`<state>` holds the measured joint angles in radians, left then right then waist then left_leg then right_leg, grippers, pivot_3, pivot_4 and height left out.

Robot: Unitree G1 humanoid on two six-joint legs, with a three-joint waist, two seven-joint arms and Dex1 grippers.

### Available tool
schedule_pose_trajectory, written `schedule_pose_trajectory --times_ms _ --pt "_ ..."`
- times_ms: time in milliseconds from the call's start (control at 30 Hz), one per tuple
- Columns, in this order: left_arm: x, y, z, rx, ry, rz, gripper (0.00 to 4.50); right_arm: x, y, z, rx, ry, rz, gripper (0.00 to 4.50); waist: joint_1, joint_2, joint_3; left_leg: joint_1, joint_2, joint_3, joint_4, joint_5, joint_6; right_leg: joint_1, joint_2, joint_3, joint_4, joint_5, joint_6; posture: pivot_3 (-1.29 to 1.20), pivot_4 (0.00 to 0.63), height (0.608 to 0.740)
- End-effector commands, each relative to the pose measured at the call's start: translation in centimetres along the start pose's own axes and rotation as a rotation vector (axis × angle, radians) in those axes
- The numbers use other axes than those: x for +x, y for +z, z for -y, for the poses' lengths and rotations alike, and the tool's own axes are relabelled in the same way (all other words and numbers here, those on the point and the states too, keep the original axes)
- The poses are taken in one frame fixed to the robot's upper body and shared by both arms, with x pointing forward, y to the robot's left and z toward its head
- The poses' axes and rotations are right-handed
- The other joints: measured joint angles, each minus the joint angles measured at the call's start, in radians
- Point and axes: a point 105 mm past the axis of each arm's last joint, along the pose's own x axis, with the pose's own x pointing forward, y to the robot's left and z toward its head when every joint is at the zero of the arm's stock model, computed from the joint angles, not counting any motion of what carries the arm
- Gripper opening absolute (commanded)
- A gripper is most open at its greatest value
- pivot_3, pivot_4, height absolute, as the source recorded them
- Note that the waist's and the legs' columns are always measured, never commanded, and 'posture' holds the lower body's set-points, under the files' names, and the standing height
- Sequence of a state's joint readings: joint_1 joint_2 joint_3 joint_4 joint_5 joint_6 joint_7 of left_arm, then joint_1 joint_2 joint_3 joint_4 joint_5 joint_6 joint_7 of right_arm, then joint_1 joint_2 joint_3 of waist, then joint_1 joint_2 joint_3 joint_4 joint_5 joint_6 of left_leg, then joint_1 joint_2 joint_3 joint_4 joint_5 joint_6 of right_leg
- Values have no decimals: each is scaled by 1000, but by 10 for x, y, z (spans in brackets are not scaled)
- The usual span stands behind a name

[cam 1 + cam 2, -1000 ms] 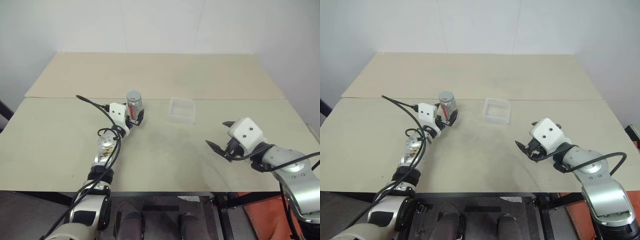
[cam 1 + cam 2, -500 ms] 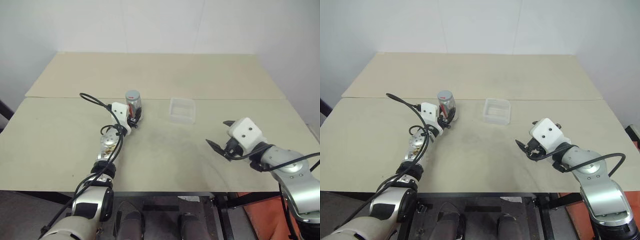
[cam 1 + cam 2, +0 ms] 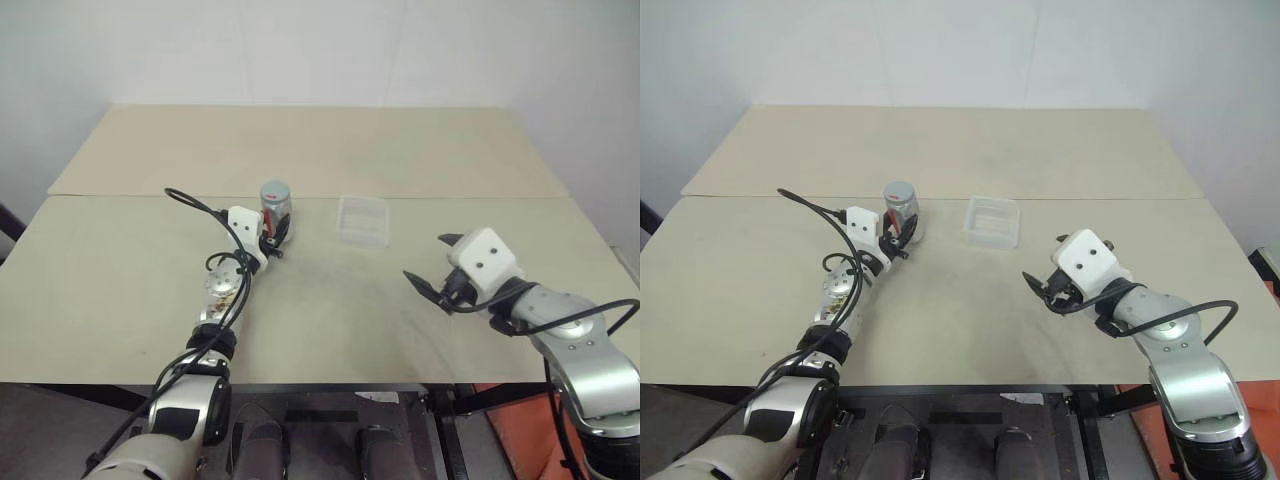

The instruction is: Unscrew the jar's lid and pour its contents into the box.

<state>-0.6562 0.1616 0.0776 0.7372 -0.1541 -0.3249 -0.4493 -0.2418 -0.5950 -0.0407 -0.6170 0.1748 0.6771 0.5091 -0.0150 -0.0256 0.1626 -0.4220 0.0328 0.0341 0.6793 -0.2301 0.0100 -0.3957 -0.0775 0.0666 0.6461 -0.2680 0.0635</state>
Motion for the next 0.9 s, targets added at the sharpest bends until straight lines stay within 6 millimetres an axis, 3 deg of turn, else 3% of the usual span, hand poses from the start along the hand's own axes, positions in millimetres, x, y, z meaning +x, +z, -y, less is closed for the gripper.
schedule_pose_trajectory --times_ms 33,267,367,500,900 --pt "-4 15 32 52 -165 32 1924 13 31 -9 112 -16 142 4500 0 0 0 0 0 -1 0 0 0 0 0 0 1 0 0 0 150 740" --pt "-14 24 70 48 -288 33 1924 42 59 -35 206 9 265 4500 7 0 0 -1 -1 -1 1 0 0 -1 0 -1 1 0 0 0 150 740" --pt "-14 30 82 55 -318 56 1924 50 61 -40 245 11 278 4500 7 0 0 -1 -1 -1 1 0 0 -1 0 -1 1 0 0 0 150 740" --pt "-12 32 87 57 -326 65 1924 57 63 -41 300 3 315 4500 3 0 0 -1 -1 -1 0 0 0 -1 0 -1 1 0 0 0 150 740" --pt "-11 33 94 50 -344 67 1924 72 60 -40 220 -29 314 4500 1 0 0 -2 0 -1 0 0 0 -3 0 0 1 0 0 0 150 740"
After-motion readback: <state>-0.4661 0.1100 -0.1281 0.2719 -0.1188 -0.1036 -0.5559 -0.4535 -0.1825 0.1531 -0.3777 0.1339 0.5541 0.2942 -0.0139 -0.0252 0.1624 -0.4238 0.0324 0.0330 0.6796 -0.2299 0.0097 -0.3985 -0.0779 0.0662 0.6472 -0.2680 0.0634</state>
